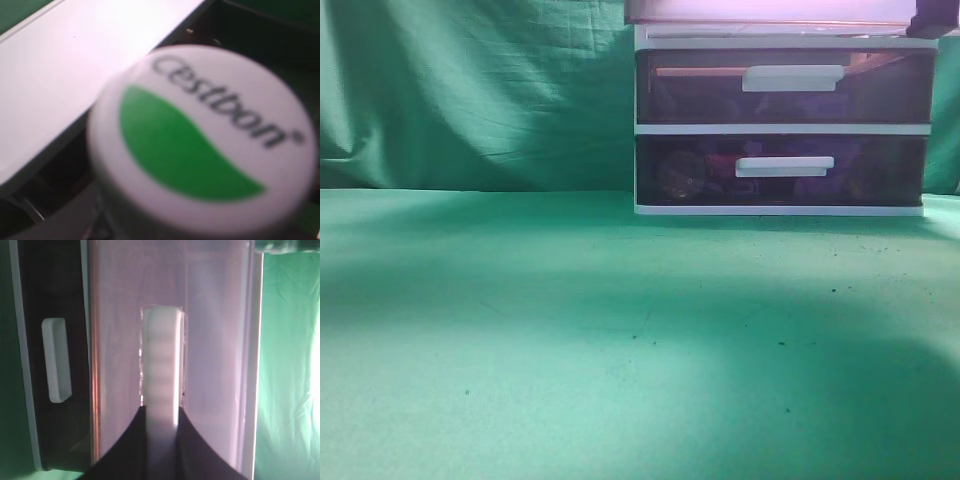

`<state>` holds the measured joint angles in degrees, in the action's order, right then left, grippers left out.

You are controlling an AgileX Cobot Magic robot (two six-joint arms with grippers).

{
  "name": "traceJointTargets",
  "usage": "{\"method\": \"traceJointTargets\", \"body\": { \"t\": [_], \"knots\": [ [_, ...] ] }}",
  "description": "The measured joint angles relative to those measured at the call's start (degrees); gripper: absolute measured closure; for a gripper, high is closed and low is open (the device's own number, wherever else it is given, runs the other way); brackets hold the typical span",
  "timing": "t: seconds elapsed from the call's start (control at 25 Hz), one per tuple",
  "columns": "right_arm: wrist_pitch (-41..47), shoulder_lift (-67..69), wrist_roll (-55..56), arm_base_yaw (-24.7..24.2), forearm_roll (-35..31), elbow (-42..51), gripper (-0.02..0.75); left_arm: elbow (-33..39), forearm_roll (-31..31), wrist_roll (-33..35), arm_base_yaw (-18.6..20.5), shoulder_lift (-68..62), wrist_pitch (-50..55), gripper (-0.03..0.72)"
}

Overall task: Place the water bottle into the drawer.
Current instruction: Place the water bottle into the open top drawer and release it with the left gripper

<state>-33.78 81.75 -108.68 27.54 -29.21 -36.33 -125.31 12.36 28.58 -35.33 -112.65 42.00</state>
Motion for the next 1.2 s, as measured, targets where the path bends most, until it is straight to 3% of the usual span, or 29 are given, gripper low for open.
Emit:
{"method": "traceJointTargets", "body": {
  "t": [0.36,0.44,0.52,0.6,0.88,1.2],
  "knots": [
    [0.6,0.0,0.1,0.0,0.0,0.0,0.659,0.0,-6.6,0.7,-1.3,-5.9,0.3,0.391],
    [0.6,0.0,0.1,0.0,-0.2,0.1,0.659,-0.3,-6.6,0.8,-1.7,-6.3,0.0,0.295],
    [0.9,0.0,0.3,0.0,-0.3,0.1,0.659,-0.4,-6.4,0.8,-1.8,-6.8,-1.1,0.134],
    [1.3,0.0,0.8,0.0,-0.3,0.1,0.659,-0.5,-5.7,0.8,-2.3,-7.7,-3.0,0.048],
    [1.8,0.0,1.6,0.0,-1.0,0.1,0.659,-0.5,3.7,2.1,-4.6,-8.9,-14.9,0.048],
    [2.1,-0.1,1.7,0.0,-1.7,0.2,0.659,-0.5,5.3,5.3,-5.5,-8.4,-17.0,0.048]
  ]
}}
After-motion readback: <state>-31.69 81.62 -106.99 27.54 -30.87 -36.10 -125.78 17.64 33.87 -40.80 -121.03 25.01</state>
